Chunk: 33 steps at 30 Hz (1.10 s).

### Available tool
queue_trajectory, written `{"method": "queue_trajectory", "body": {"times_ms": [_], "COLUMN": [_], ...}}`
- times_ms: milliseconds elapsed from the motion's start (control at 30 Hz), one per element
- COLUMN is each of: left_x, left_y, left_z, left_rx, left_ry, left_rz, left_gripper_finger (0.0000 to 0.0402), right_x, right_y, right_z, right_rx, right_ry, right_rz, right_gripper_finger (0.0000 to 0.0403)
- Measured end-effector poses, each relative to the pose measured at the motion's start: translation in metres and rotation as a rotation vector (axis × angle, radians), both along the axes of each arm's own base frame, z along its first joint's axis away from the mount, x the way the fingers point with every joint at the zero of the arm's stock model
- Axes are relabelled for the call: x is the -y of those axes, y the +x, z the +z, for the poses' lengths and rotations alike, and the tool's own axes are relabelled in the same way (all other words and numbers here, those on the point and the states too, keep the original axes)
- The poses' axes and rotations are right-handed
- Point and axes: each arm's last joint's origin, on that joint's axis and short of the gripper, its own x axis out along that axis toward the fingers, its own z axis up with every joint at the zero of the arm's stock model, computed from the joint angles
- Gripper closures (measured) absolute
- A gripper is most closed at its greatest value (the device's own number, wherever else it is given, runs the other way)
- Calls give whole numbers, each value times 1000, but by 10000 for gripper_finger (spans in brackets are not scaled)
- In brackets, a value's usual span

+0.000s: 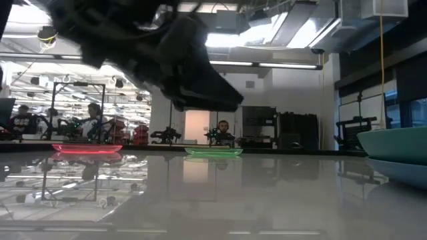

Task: Stack plastic plates
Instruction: Stack the pink plate on top of the green plate

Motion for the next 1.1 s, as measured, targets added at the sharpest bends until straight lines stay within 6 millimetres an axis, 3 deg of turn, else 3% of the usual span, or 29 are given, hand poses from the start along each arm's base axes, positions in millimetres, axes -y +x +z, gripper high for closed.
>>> {"method": "queue_trajectory", "body": {"times_ms": [200,333,467,600,833,1100], "left_x": [-27,-38,-61,-92,-146,-171], "left_y": [4,-13,-44,-76,-115,-132], "left_z": [36,60,72,67,35,25], "left_rx": [-291,-405,-559,-692,-891,-959], "left_ry": [28,90,118,75,-121,-123], "left_rz": [85,198,350,509,679,807], "left_gripper_finger": [226,226,227,227,227,227], "right_x": [2,5,7,14,25,32], "right_y": [-9,-8,-9,-11,-17,-19], "right_z": [7,9,8,-2,-22,-29], "right_rx": [171,254,290,300,291,312], "right_ry": [-149,-254,-314,-353,-371,-394], "right_rz": [30,71,88,78,48,28], "right_gripper_finger": [206,205,205,205,205,205]}}
